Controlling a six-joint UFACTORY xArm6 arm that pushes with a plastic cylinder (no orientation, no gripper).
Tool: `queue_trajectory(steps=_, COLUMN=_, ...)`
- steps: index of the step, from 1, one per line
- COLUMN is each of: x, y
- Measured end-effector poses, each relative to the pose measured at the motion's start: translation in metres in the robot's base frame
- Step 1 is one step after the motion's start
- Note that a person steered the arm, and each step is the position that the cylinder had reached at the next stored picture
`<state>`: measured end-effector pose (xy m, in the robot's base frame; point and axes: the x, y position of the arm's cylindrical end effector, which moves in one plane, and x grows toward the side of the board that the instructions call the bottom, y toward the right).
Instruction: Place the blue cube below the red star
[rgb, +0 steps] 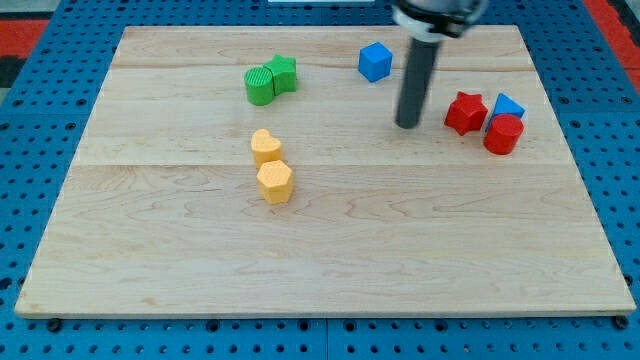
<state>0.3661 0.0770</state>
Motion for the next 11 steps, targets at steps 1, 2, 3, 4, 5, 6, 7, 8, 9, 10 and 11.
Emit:
queue_trajectory(steps=1, x=-0.054, y=-0.012)
queue_trajectory(steps=2, x=-0.089, y=0.037)
queue_trajectory(steps=3, x=-0.114, y=0.053)
queue_trajectory(steps=4, x=-0.150, y=0.003)
queue_trajectory(steps=5, x=-0.155, y=-0.034)
queue_trajectory(steps=6, x=-0.110, y=-0.021)
queue_trajectory(steps=7, x=-0.076, y=-0.005)
queue_trajectory(steps=8, x=-0.055, y=0.002)
queue_trajectory(steps=9, x=-0.085, y=0.008)
queue_trajectory(steps=10, x=-0.124, y=0.026)
queue_trajectory(steps=11, x=-0.109, y=0.066)
